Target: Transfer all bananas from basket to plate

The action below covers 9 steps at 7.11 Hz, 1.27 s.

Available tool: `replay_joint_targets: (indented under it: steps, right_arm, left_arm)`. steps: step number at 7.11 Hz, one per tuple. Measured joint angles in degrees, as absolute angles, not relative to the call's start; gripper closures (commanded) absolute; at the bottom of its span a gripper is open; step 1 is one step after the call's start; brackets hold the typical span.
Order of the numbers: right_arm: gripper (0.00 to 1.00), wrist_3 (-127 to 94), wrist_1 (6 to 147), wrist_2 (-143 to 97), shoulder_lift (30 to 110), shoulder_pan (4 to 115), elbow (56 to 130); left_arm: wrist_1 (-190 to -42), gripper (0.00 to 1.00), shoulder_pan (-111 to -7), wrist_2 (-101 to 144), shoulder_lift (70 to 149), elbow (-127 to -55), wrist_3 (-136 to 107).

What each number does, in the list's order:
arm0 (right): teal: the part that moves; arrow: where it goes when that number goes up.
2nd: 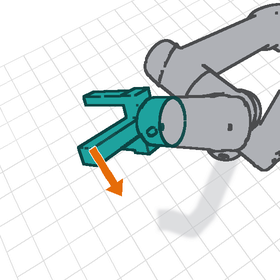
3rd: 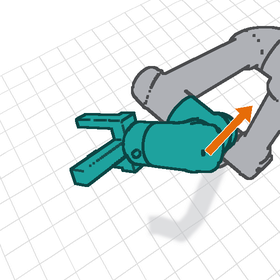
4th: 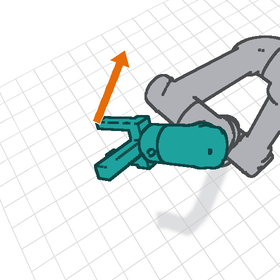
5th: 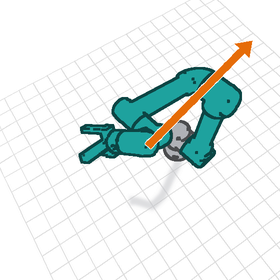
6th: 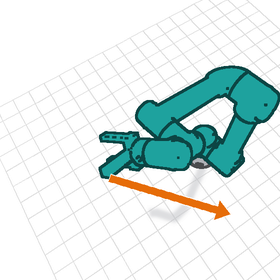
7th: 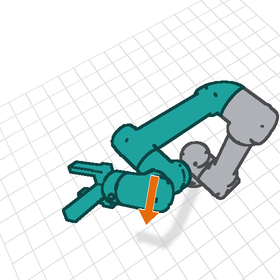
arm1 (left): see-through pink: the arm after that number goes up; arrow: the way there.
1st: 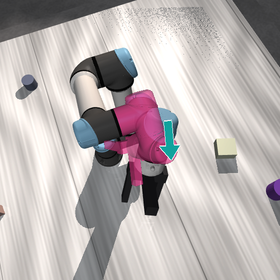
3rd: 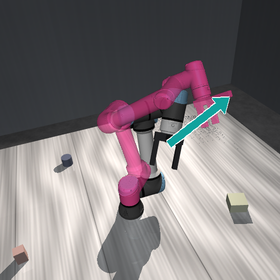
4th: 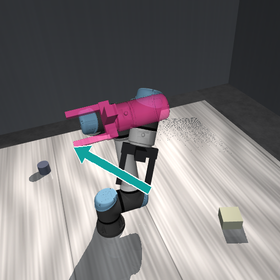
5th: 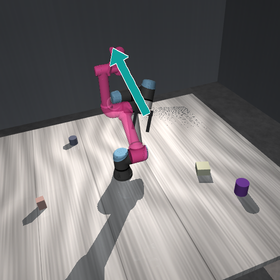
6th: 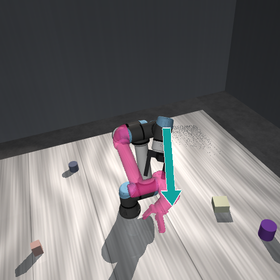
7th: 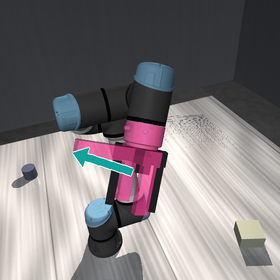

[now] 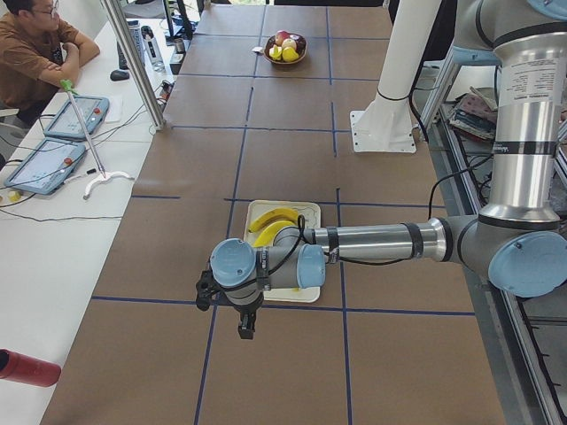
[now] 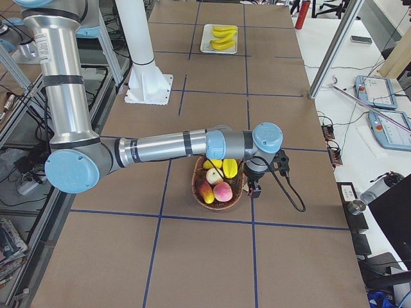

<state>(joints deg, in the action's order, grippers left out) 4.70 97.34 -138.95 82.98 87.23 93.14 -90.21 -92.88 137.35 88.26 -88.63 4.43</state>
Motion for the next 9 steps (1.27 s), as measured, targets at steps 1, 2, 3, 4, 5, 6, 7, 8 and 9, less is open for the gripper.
replay_joint_targets:
  steps: [1,2,3,4,5,6,7,8,9]
  right_arm:
    - [0.00,4.67,97.25,-139.25,83.32,88.02,93.11]
    - [0.00,4.64,97.22,-140.00,83.72,88.72,93.09]
    - [0.00,4.60,97.21,-140.87,84.10,89.21,93.08]
    - [0.00,4.58,97.21,-141.50,84.45,89.49,93.05]
    - [0.00,4.58,97.21,-141.78,84.85,89.90,93.02]
    - [0.00,4.59,97.21,-141.86,85.54,90.74,93.04]
    - [0.00,4.65,97.18,-141.83,86.56,91.87,93.10]
    - [0.00,4.84,97.12,-141.70,88.08,92.81,93.14]
    - [0.00,5.13,97.05,-141.56,89.72,93.28,93.14]
  left_arm:
    - [-89.95,0.00,-92.90,137.37,88.11,-90.39,2.18]
    - [-89.53,0.00,-92.90,137.52,87.93,-91.82,0.49]
    - [-88.99,0.00,-92.90,137.93,87.85,-92.55,-0.29]
    - [-88.12,0.00,-92.90,138.28,87.83,-93.07,-0.57]
    - [-87.32,0.00,-92.90,138.43,87.78,-93.56,-0.66]
    - [-86.95,0.00,-92.90,138.45,87.75,-93.79,-0.67]
    - [-86.84,0.00,-92.90,138.41,87.70,-93.87,-0.62]
    - [-86.83,0.00,-92.90,138.41,87.68,-93.95,-0.57]
    - [-86.83,0.00,-92.90,138.42,87.70,-94.03,-0.54]
